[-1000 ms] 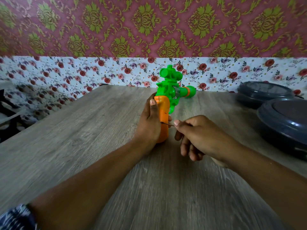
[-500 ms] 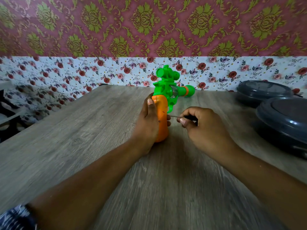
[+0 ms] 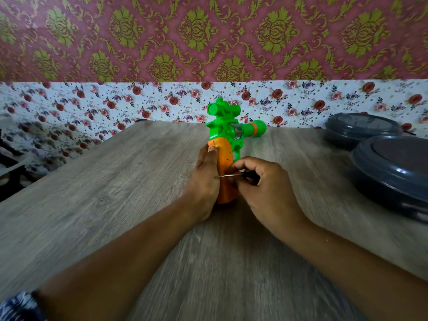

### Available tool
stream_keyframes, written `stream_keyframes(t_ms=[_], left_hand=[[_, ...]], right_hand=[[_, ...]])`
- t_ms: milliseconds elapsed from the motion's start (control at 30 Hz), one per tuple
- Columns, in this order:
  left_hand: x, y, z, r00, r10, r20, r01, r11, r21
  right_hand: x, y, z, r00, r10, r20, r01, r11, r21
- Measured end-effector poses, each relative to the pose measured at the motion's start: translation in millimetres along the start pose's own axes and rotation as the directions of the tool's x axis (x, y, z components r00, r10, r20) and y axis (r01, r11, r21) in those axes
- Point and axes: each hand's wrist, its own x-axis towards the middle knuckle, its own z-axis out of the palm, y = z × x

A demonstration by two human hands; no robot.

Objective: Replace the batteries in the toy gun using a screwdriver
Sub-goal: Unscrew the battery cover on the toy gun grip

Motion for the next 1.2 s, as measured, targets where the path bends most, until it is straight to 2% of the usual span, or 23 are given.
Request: stream_keyframes(t_ms=[300, 767, 867, 1000, 1200], left_hand=[[-5, 2, 4, 1.0, 0.019, 0.009, -0.019, 1.0, 0.004], [-4, -2, 4, 0.999, 0.037, 0.004, -0.037, 0.999, 0.016], [-4, -3, 5, 1.0, 0.028, -0.008, -0.028, 1.0, 0.006], [-4, -2, 7, 1.0, 0.016, -0.015, -0.016, 1.0, 0.017], [-2, -5, 7, 0.999, 0.031, 0.013, -0.031, 0.999, -0.012]], right_hand=[[-3, -4, 3, 0.994, -0.04, -0.101, 0.03, 0.995, -0.098], [-4, -6, 3, 0.977, -0.166, -0.133, 0.147, 0.979, -0.143], [-3, -3, 3, 0.99, -0.108, -0.09, 0.094, 0.986, -0.141], [-2, -2, 3, 0.999, 0.049, -0.012, -0.049, 0.999, -0.005], [8, -3, -4, 0.975, 0.221, 0.024, -0.222, 0.967, 0.128]])
